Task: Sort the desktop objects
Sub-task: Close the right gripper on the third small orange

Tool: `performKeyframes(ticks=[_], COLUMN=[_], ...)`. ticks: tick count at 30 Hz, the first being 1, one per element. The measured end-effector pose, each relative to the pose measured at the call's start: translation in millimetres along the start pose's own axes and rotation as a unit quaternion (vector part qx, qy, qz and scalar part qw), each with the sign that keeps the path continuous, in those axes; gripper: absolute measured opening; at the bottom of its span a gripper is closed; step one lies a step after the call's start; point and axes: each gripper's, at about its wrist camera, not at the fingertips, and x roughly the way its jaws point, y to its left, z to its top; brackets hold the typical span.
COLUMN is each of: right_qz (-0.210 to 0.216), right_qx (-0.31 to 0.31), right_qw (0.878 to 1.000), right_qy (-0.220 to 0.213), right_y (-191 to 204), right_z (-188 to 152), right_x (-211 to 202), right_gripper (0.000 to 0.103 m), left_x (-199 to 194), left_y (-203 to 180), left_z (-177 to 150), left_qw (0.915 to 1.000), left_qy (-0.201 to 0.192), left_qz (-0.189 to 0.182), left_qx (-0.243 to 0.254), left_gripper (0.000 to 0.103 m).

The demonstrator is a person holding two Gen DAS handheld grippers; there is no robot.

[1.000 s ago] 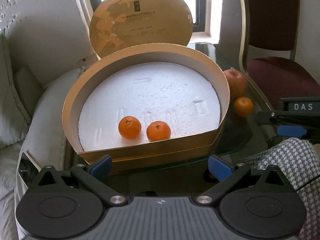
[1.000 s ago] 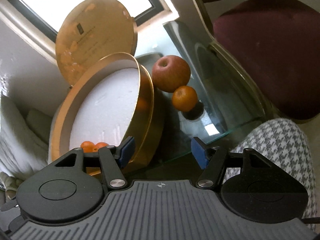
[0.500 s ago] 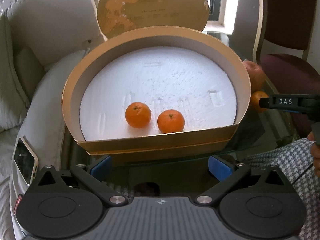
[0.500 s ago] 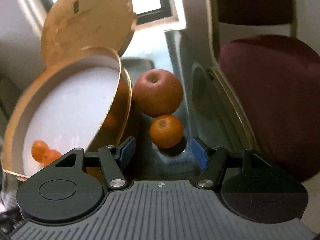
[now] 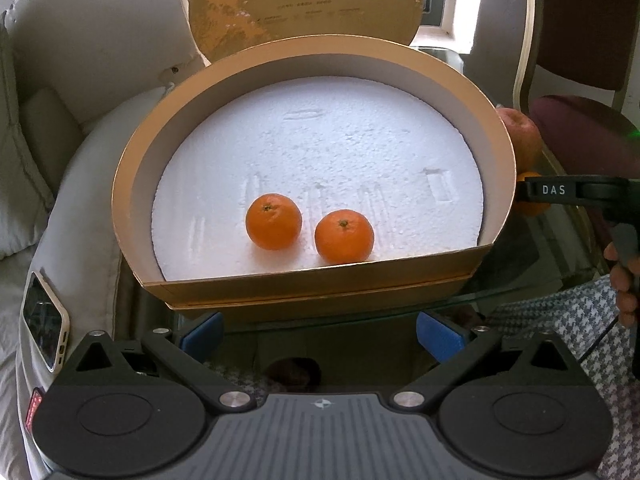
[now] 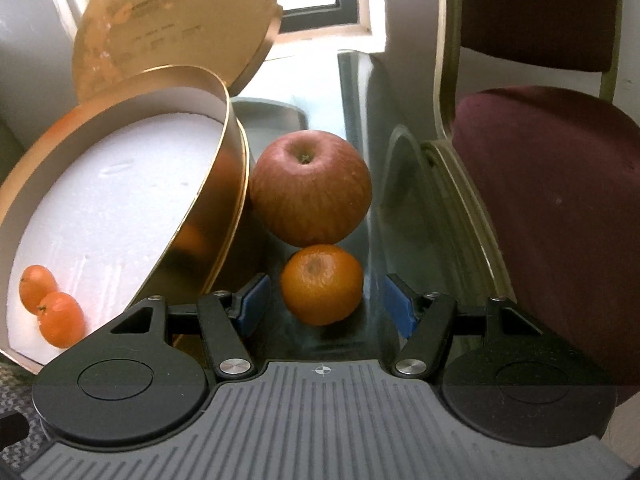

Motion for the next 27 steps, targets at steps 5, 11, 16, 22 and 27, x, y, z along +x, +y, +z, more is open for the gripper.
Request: performKeyframes(ticks=[5, 11, 16, 22, 27], right_qz=[0.0, -0.007, -0.003, 0.016, 0.024], right_qx=[-0.01, -0.007, 0.002, 0.027, 0.048], right_qw=[1.0, 1.0, 1.0, 0.999, 0.998], right_qy=[0.004, 0.015, 0.016, 0.029, 0.032], right_y=[3.6, 3.3, 0.0, -5.1, -10.2], right_z=[2.7, 2.7, 1.2, -4.5, -15.1], right_x=[7.1, 15.7, 14.8, 6.7, -14.6], right_gripper=[0.067, 0.051, 0.049, 0.049, 0.049], left_x=[1.7, 2.9, 0.6, -6.6, -12.2], left_y=[-0.2, 0.9, 1.4, 3.2, 8.5], left_z=[0.4, 0.3, 0.1, -1.9, -6.5], left_qw=[1.0, 1.0, 1.0, 1.0, 0.9998], left_qy=[0.003, 0.006, 0.004, -0.006, -0.012], left_qz=[0.001, 0.002, 0.003, -0.001, -0.009], left_qx=[0.0, -0.003, -0.005, -0.007, -0.014], left_gripper=[0.102, 0.102, 0.102, 0.102, 0.102])
